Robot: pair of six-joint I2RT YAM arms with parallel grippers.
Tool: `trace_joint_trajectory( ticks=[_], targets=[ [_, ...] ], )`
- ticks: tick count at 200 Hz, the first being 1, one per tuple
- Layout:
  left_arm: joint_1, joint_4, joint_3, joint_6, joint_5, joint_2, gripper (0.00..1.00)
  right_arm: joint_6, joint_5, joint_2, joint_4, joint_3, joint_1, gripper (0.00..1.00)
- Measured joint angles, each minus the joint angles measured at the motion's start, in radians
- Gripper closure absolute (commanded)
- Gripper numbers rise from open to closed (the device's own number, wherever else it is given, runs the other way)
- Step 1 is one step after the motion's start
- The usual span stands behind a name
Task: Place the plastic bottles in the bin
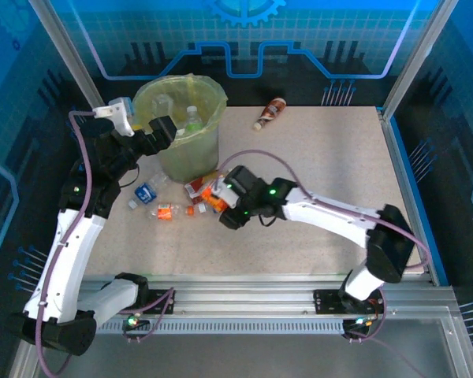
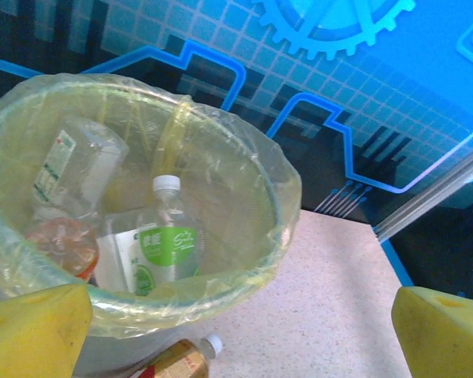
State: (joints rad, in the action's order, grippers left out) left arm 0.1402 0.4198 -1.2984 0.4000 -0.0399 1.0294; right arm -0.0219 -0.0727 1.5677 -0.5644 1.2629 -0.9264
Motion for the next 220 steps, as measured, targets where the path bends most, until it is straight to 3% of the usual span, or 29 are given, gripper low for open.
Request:
trace_joint_trajectory(
  ticks=[35,73,96,148,220],
  targets=[
    [0.000,-0.031,0.000,0.039,-0.126,0.022,0.01,-0.070,0.041,-0.193,0.104,-0.108,0.136,0.65],
    [0.005,-0.158,0.031,0.124,-0.359,0.084,0.01,-0.137,0.089,-0.356,0.192,-0.197,0.239,0.65],
    [0.052,-0.227,0.045,0.152,-0.457,0.137,0.01,-0.160,0.111,-0.420,0.220,-0.226,0.256,0.65],
    [0.247,-0.287,0.019,0.124,-0.607,0.261,0.01,-0.203,0.151,-0.528,0.285,-0.264,0.267,0.64],
    [0.352,-0.396,-0.013,0.115,-0.740,0.333,0.01,-0.235,0.189,-0.573,0.328,-0.269,0.267,0.64]
  ],
)
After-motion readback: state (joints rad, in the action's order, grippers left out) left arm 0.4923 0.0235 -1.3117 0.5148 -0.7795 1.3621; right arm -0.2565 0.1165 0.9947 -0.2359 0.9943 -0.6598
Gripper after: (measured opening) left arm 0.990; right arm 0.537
